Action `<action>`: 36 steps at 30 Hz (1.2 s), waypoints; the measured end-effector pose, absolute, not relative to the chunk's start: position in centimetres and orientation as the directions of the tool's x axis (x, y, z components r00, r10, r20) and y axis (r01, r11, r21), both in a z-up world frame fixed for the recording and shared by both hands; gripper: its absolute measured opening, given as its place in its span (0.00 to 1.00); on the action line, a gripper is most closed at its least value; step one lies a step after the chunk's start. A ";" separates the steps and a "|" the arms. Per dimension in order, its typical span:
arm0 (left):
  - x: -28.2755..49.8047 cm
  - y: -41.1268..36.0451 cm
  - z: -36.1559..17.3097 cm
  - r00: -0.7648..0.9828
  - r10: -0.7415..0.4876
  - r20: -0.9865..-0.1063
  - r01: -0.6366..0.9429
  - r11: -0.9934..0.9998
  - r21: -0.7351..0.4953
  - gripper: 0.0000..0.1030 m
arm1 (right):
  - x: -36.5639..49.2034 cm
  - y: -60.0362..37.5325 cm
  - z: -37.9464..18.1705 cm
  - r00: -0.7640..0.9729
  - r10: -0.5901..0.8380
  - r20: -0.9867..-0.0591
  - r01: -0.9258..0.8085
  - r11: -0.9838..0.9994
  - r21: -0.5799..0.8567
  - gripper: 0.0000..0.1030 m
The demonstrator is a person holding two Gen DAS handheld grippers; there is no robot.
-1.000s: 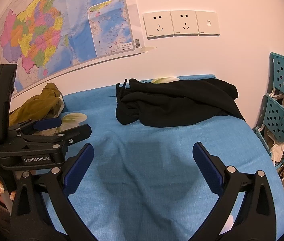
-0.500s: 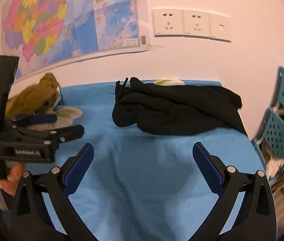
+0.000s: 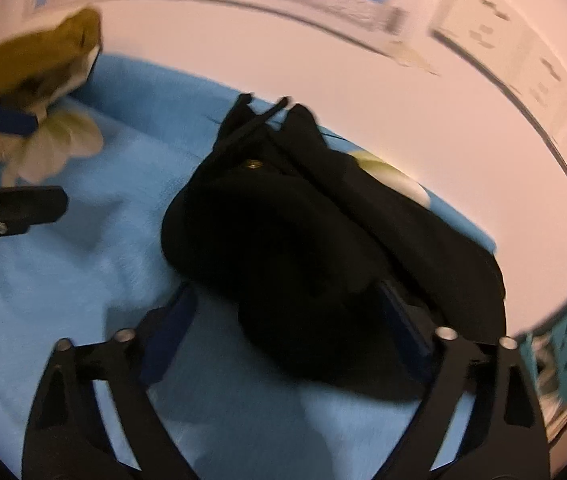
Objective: Fold large clothes
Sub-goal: 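Grasp the crumpled black coat with the right gripper, then lift the black coat with the right gripper while the left gripper grasps it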
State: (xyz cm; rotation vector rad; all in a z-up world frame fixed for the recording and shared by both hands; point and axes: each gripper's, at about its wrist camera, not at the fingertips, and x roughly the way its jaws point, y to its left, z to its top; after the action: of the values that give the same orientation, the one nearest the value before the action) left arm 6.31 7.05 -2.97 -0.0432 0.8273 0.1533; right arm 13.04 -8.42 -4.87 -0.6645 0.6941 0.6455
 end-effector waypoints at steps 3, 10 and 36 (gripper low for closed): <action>6.8 7.5 -3.1 0.664 0.125 -0.737 -0.158 0.987 0.024 0.93 | 13.9 -9.1 -4.1 0.574 0.321 -0.753 -0.741 0.596 -0.311 0.26; 8.0 8.6 -3.3 0.665 0.131 -0.735 -0.169 0.985 0.022 0.93 | 13.1 -15.9 5.0 0.561 0.509 -0.653 -0.729 0.677 -0.098 0.09; 11.0 9.1 -3.0 0.712 0.119 -0.692 -0.100 0.993 0.068 0.93 | 13.8 -18.0 11.4 0.686 0.484 -0.543 -0.659 0.730 -0.182 0.12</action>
State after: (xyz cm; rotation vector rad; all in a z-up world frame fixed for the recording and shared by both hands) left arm 10.97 9.15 -2.99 0.0265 0.7687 0.1212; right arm 13.84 -18.04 11.39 -0.3818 0.4897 0.6576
